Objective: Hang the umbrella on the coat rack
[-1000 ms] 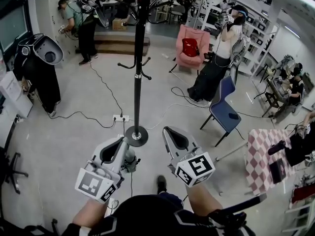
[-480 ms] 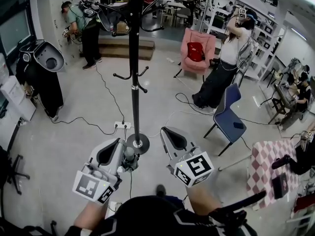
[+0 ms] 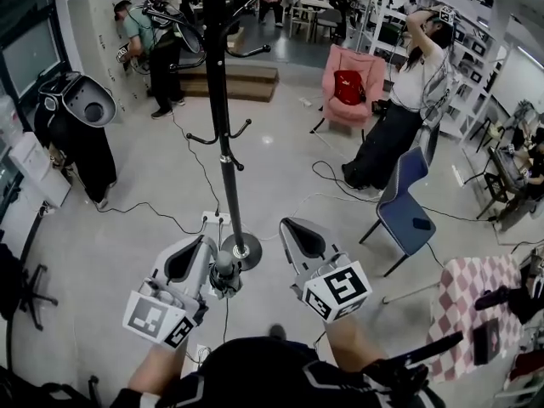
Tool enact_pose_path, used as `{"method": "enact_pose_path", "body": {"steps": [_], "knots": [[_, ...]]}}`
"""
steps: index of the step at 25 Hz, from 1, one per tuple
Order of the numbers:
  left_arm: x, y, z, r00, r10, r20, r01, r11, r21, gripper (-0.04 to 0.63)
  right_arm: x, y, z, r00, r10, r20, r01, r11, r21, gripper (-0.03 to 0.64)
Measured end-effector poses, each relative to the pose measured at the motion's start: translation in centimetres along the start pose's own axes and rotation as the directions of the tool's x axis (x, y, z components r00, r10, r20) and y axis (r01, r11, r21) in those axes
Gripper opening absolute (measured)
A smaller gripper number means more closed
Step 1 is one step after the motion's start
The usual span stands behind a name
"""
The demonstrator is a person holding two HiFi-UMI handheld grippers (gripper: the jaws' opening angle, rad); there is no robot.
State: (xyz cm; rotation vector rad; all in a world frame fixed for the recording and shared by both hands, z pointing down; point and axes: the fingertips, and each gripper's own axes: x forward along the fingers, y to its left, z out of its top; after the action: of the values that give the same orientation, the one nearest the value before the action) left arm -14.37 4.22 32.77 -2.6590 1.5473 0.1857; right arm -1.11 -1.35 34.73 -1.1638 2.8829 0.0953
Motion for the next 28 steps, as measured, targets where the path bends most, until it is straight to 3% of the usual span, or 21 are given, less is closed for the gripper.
{"method": "enact_pose_path", "body": {"steps": [9, 16, 28], "knots": [[5.5, -1.4, 1.0, 0.999, 0.045, -0.002, -0.045, 0.997, 0.063, 0.011, -0.2, -5.7, -0.1, 0.998, 0.050, 0.025, -0.050, 0.999, 0.021, 0.009], [8.9, -1.5, 2.6, 0.998, 0.061, 0.014, -0.062, 0.994, 0.092, 0.011, 0.6, -7.6, 0.8, 0.993, 0.113, 0.042, -0.113, 0.994, 0.005, 0.009], [14.6, -2.8, 3.1, 1.000, 0.003, 0.001, -0.003, 0.994, 0.113, 0.011, 1.7, -8.0, 1.9, 0.978, 0.193, 0.081, -0.192, 0.981, -0.023, 0.010]]}}
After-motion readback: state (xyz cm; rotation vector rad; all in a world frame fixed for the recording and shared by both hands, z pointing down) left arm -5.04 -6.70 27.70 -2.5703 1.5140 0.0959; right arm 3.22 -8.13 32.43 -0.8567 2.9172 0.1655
